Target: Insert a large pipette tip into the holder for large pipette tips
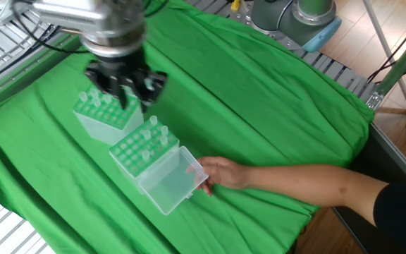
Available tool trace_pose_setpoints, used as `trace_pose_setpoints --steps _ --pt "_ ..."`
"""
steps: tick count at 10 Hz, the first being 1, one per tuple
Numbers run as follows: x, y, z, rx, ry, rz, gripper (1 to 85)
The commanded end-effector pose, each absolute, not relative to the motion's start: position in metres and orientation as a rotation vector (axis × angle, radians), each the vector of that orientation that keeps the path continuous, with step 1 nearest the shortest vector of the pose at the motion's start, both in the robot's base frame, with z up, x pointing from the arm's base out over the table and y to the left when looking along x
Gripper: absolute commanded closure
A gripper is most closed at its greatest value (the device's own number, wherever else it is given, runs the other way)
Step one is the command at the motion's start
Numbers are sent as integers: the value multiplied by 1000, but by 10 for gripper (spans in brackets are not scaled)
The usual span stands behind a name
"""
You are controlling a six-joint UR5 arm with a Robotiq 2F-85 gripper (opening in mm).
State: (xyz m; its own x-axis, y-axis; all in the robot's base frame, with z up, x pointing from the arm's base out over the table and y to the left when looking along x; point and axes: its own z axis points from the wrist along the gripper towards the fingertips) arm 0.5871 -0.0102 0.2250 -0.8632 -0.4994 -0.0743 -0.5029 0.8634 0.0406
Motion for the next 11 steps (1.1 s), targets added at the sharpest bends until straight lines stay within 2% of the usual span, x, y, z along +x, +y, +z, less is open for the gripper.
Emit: trace_pose_setpoints --steps 1,5,9,11 --pt "588 -60 217 -923 2895 109 473" --pt "592 -68 199 -851 2874 93 473" --pt "589 -76 198 -544 2975 74 467" --pt "589 -76 198 -594 2964 68 493"
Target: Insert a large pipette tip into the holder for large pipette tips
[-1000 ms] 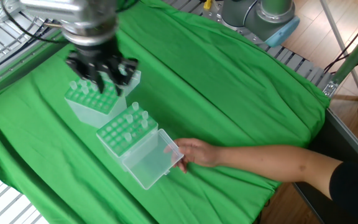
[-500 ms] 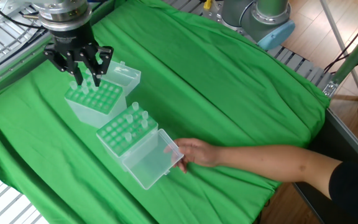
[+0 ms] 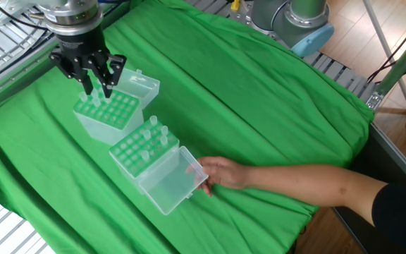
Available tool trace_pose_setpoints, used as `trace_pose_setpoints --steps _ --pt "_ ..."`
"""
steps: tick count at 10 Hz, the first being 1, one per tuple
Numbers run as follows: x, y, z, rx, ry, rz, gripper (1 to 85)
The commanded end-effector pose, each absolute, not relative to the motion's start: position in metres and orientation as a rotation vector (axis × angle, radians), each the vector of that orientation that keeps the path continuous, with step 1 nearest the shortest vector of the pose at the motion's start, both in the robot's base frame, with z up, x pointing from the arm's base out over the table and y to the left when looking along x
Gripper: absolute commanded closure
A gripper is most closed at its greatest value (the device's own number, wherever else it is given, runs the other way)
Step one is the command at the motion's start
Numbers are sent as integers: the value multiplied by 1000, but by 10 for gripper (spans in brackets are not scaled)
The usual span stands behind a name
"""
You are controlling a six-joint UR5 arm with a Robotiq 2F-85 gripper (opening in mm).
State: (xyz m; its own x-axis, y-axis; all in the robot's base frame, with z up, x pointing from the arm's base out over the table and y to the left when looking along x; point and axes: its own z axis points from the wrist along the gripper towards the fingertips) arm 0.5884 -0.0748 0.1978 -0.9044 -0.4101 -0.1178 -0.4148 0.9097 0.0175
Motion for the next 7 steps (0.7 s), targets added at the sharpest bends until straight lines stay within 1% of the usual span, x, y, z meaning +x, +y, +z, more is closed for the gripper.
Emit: trace_pose_setpoints --steps 1,3,7 --pt "588 -81 199 -677 2942 90 450" --pt "579 -103 194 -723 2931 68 453" --pt "572 -119 174 -725 2936 28 470"
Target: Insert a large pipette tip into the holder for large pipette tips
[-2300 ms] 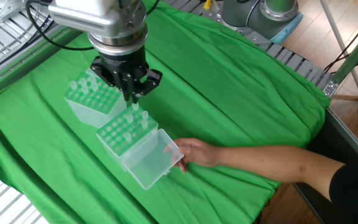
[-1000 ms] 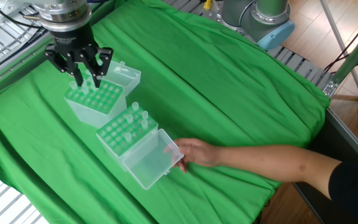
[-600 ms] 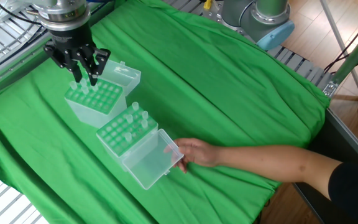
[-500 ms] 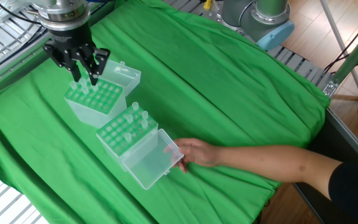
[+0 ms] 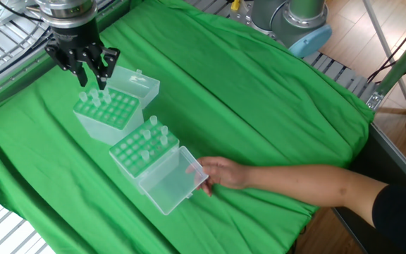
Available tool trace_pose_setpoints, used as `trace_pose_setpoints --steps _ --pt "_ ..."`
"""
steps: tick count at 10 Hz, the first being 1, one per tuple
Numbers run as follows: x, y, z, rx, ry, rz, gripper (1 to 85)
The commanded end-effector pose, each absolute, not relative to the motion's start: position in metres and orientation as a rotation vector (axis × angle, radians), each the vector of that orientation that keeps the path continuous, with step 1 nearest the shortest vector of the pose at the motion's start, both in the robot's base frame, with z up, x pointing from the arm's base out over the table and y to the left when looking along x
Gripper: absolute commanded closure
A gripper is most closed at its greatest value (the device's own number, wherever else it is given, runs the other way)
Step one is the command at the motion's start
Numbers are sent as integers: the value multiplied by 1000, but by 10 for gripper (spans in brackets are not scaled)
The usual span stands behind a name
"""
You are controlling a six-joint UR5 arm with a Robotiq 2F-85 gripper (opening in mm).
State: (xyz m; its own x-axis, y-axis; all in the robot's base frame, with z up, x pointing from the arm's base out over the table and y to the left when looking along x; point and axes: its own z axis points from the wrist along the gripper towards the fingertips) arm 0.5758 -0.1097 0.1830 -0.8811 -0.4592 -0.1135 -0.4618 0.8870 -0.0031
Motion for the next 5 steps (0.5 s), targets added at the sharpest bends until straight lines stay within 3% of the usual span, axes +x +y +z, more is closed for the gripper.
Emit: trace_pose_setpoints --steps 1,5 --pt "569 -119 173 -721 2949 35 473" --pt "556 -118 166 -706 2985 65 487"
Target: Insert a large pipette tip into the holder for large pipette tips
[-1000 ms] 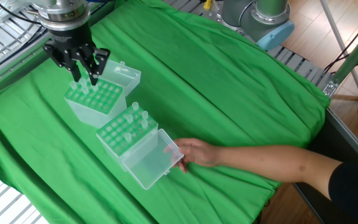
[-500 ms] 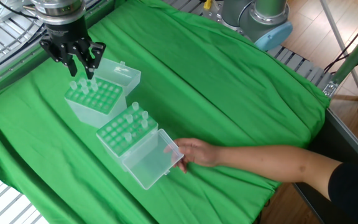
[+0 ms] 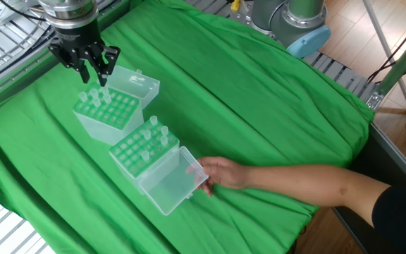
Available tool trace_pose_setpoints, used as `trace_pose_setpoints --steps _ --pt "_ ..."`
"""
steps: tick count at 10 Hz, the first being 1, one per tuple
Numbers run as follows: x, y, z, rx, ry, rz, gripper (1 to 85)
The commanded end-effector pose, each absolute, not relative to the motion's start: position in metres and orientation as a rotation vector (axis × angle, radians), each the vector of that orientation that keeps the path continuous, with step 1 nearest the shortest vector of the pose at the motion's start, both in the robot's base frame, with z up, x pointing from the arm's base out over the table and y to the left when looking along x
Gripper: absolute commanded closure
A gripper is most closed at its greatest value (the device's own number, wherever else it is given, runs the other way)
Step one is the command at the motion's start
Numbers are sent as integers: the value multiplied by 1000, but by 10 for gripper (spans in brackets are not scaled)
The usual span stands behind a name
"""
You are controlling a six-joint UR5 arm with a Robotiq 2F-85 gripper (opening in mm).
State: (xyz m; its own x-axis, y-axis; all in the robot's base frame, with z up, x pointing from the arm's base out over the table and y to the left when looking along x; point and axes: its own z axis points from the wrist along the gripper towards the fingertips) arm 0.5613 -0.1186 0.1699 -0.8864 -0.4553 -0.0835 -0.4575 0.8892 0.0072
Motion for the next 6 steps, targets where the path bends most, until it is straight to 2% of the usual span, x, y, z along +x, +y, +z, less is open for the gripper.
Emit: trace_pose_setpoints --steps 1,6 --pt "556 -117 164 -701 2986 65 487" --pt "550 -110 155 -672 2996 62 513"
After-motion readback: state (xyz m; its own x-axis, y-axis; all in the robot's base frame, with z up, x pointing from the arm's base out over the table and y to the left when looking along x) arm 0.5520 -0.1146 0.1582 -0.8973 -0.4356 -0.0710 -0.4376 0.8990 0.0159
